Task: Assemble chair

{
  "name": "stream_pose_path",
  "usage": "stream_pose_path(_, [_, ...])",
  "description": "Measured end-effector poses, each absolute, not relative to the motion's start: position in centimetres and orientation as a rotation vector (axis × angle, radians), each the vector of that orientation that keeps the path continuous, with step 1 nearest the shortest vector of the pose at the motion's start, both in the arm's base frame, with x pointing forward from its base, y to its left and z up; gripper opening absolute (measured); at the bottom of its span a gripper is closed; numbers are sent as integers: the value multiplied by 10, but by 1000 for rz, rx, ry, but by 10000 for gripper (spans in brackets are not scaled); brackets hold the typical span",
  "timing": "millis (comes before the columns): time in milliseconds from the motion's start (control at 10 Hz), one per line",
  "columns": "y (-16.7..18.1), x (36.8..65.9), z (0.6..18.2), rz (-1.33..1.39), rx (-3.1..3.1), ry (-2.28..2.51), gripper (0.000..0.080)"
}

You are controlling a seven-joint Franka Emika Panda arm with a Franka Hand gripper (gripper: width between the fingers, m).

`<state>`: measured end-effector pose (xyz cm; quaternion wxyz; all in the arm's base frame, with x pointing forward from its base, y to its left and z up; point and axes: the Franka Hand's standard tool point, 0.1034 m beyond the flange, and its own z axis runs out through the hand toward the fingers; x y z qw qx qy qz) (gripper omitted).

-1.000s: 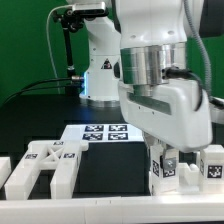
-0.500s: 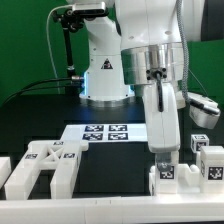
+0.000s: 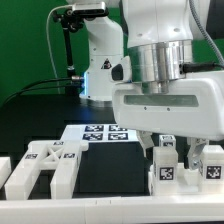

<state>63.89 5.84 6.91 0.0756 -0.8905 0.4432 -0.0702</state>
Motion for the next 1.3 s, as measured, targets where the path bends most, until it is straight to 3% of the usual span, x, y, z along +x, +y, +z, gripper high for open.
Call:
stream_pose_path(300, [57, 639, 68, -233, -2809, 1049, 649])
stream_pose_path(500, [58, 641, 67, -247, -3015, 541, 648])
stream_pose_path(800, [55, 640, 65, -245, -3006, 583, 622])
stream_pose_path(1000, [55, 640, 65, -233, -2932, 818, 286])
stream_pose_path(1300, [54, 641, 66, -195, -2761, 1233, 289])
